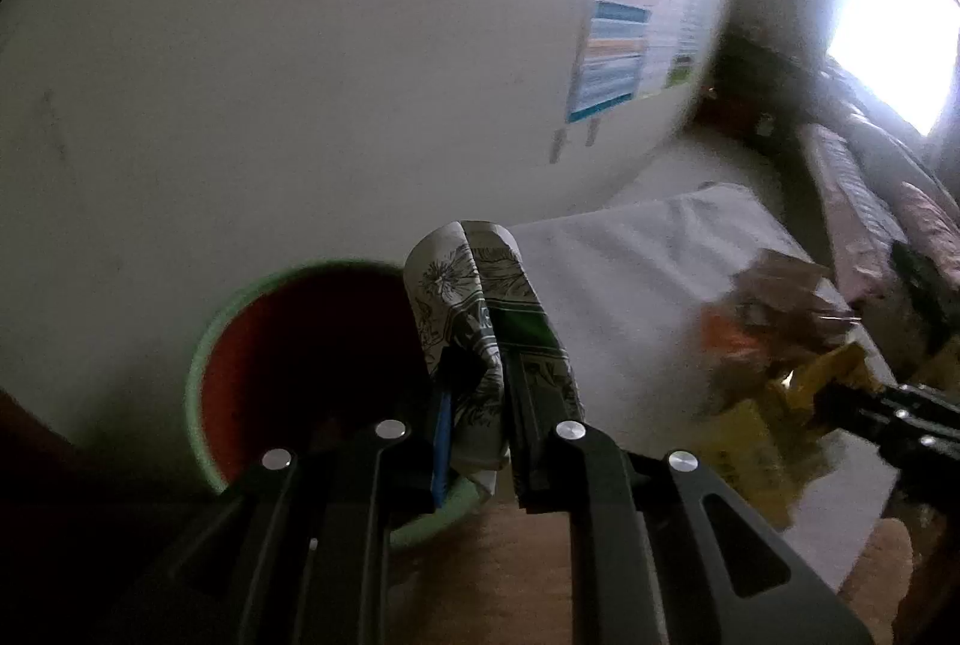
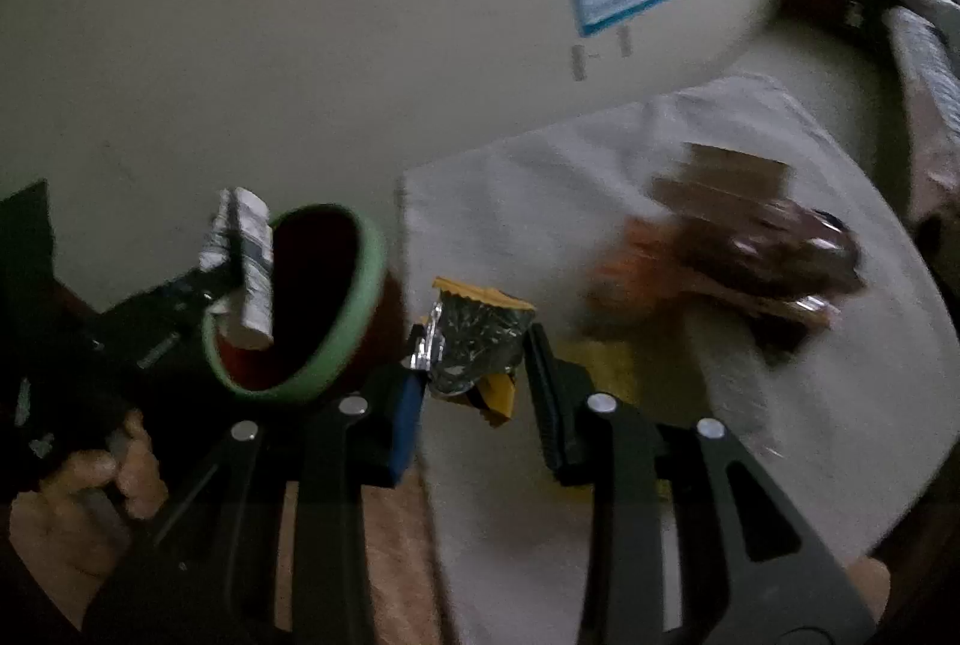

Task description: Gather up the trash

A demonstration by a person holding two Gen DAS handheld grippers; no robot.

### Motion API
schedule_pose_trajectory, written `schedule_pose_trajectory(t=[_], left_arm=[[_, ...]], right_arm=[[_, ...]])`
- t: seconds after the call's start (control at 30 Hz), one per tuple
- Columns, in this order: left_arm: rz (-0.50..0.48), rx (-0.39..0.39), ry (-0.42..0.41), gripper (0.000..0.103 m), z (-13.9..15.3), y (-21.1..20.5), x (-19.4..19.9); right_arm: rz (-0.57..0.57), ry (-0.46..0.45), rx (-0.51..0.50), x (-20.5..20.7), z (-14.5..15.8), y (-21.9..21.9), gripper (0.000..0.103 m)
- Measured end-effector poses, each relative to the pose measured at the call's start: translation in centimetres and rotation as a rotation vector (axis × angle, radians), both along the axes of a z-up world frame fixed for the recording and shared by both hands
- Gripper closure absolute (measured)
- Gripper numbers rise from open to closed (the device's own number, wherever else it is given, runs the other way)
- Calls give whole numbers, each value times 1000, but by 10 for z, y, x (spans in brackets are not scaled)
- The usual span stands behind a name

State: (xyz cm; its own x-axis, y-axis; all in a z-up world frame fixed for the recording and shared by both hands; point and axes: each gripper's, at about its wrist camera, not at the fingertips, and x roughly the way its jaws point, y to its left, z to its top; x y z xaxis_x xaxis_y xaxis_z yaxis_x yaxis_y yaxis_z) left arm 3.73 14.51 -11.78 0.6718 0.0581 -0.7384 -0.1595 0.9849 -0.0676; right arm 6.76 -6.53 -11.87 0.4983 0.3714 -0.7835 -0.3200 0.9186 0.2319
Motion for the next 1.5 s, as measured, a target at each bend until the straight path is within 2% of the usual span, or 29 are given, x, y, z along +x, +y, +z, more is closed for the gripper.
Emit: schedule_pose_trajectory(t=[0.3, 0.43, 0.6, 0.63, 0.73, 0.8, 0.83, 0.87, 1.03, 1.27, 1.37, 1.5], left_arm=[[157, -21, 72, 90, -34, 74, -10], [186, -61, 108, 90, -48, 95, -11], [191, -67, 113, 90, -54, 101, -11], [193, -66, 113, 90, -54, 101, -11], [205, -65, 114, 88, -56, 102, -8], [216, -77, 120, 74, -59, 105, -7], [219, -82, 118, 64, -58, 105, -7], [223, -86, 116, 58, -59, 106, -8], [224, -81, 121, 50, -61, 101, -8], [204, -84, 120, 47, -58, 92, -4], [192, -75, 119, 47, -55, 86, -5], [190, -77, 127, 47, -53, 80, -7]], right_arm=[[172, 50, 28, 35, -19, 92, 70], [212, 85, 32, 47, -28, 122, 70], [239, 106, 34, 57, -35, 148, 70], [243, 106, 34, 57, -36, 151, 69], [251, 105, 50, 57, -35, 159, 54], [247, 94, 60, 56, -33, 162, 49], [247, 91, 65, 54, -32, 162, 47], [246, 89, 68, 52, -30, 160, 45], [214, 79, 67, 47, -27, 142, 39], [88, 72, 70, 49, -22, 75, 36], [36, 41, 21, 47, -17, 38, 36], [-42, -32, -147, 45, -11, -23, 36]])
